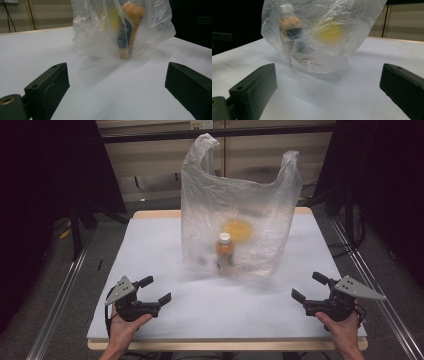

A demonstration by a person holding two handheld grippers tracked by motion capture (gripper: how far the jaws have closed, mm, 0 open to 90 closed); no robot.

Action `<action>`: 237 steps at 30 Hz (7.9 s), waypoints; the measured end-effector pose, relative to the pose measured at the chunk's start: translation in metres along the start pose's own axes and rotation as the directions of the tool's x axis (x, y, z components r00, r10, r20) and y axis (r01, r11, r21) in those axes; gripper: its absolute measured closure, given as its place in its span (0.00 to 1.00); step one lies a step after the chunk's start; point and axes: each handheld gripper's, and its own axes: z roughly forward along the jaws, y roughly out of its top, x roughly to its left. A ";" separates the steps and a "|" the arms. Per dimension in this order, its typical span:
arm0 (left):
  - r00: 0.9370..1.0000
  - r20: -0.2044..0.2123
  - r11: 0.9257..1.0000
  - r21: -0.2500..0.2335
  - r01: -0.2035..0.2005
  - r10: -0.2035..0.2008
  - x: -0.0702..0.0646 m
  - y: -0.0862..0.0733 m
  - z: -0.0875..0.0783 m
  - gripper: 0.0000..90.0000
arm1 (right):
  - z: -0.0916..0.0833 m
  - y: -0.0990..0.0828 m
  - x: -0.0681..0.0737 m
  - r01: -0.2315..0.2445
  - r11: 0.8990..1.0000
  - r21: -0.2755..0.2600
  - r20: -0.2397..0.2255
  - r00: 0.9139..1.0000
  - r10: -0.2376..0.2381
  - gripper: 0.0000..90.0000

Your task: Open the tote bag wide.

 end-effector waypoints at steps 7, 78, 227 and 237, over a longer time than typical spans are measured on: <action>1.000 0.009 1.000 0.016 0.002 -0.003 0.001 0.000 0.001 0.09 | 0.003 -0.001 -0.002 -0.008 1.000 0.010 -0.007 1.000 0.008 0.06; 0.974 0.218 0.993 0.084 -0.088 0.068 -0.009 0.075 0.078 1.00 | 0.085 0.093 0.015 0.075 0.995 0.063 -0.284 0.957 -0.055 1.00; 0.975 0.218 0.955 0.279 -0.102 0.041 0.008 0.059 0.165 1.00 | 0.193 0.040 0.038 0.178 0.926 0.333 -0.398 0.917 -0.033 1.00; 0.974 0.220 0.924 0.360 -0.128 0.049 0.008 0.038 0.173 1.00 | 0.201 0.018 0.025 0.167 0.899 0.405 -0.357 0.934 -0.013 1.00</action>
